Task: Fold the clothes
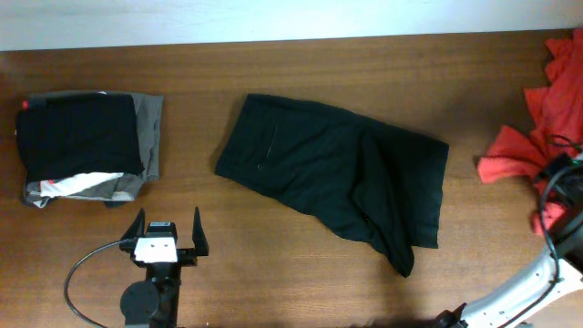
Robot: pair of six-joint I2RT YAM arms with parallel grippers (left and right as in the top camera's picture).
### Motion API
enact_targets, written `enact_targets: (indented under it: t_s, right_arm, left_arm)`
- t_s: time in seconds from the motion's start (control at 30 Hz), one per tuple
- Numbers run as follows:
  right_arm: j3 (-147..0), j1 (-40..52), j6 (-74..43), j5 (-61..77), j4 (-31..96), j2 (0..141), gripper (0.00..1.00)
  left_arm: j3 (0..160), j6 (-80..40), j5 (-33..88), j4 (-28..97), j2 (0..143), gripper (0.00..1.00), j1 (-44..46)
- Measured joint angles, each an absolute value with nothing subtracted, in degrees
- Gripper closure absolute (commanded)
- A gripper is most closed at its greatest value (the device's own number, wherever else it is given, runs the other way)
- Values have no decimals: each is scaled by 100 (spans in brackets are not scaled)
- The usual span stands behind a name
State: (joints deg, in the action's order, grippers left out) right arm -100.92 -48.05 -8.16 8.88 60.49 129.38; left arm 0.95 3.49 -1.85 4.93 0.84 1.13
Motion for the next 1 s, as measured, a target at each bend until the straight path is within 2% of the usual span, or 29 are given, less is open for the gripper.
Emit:
enact_targets:
  t_s: [0.2, 0.4, 0.57, 0.67, 0.77, 1.0]
  right_arm:
    - [-11448, -4821, -578, 1444, 7153, 13028, 41]
    - [-13080, -3979, -456, 1656, 8488, 13026, 42]
    - [-13358, -2965, -381, 1699, 9024, 13026, 57]
    - [-13235, -2300, -338, 1599, 9015, 13026, 81]
    - [-12960, -1658, -353, 1472, 8934, 13026, 94]
    - [-11872, -460, -541, 1297, 8197, 13045, 96]
  left_arm:
    - [95, 349, -187, 495, 84, 1, 113]
    - [95, 349, -187, 495, 84, 1, 113]
    - [95, 349, -185, 495, 84, 1, 113]
    - [95, 349, -185, 495, 84, 1, 113]
    - [95, 349, -185, 495, 84, 1, 113]
    - [95, 349, -185, 493, 84, 1, 113]
